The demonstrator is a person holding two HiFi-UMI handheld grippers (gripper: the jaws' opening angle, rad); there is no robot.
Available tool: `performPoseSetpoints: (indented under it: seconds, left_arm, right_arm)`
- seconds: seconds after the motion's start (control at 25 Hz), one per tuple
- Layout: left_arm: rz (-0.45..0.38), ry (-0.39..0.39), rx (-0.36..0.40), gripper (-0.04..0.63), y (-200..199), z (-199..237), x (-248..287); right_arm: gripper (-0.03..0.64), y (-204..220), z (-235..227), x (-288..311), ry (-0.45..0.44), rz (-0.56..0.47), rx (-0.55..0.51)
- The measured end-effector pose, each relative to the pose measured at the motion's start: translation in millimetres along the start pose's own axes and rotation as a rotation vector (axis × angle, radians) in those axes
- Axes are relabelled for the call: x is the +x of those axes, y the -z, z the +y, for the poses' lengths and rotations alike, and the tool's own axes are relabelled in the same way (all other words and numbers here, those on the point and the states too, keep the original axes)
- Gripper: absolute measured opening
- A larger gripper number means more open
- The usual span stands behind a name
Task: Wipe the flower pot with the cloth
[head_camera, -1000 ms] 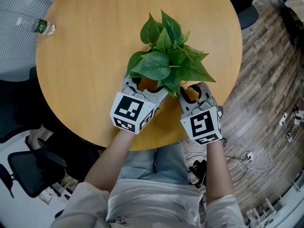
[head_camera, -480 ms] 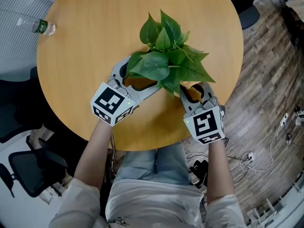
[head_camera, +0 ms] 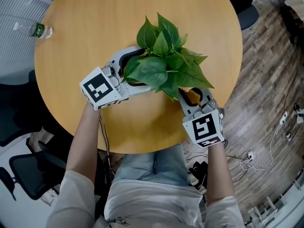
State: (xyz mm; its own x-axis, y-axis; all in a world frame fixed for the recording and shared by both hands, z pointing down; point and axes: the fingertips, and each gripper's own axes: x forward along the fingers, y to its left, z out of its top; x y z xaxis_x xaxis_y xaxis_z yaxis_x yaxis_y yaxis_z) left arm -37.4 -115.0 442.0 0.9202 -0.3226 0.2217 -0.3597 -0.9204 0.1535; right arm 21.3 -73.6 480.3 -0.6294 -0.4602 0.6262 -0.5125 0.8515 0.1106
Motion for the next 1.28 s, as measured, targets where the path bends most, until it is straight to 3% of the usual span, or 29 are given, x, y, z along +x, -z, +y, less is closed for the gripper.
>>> performPoseSetpoints:
  seconds: [0.2, 0.44, 0.6, 1.04, 1.28]
  left_arm:
    - [0.005, 0.072, -0.030, 0.442, 3, -1, 7]
    - [-0.011, 0.040, -0.056, 0.439, 1, 1, 7]
    - [-0.011, -0.047, -0.076, 0.438, 1, 0, 9]
    - [-0.010, -0.383, -0.173, 0.437, 1, -10, 21]
    - [-0.014, -0.441, -0.204, 0.437, 3, -12, 21]
  right_arm:
    - [0.063, 1, 0, 2, -0.011, 0.007, -0.005]
    - [0.063, 0, -2, 1, -0.004, 0.000, 0.003]
    - [0.063, 5, -10, -2, 0.023, -0.001, 0.035]
    - [0.063, 8, -57, -6, 0.152, 0.035, 0.022]
    - [0.063, -7, -59, 0, 0.147, 0.002, -0.023]
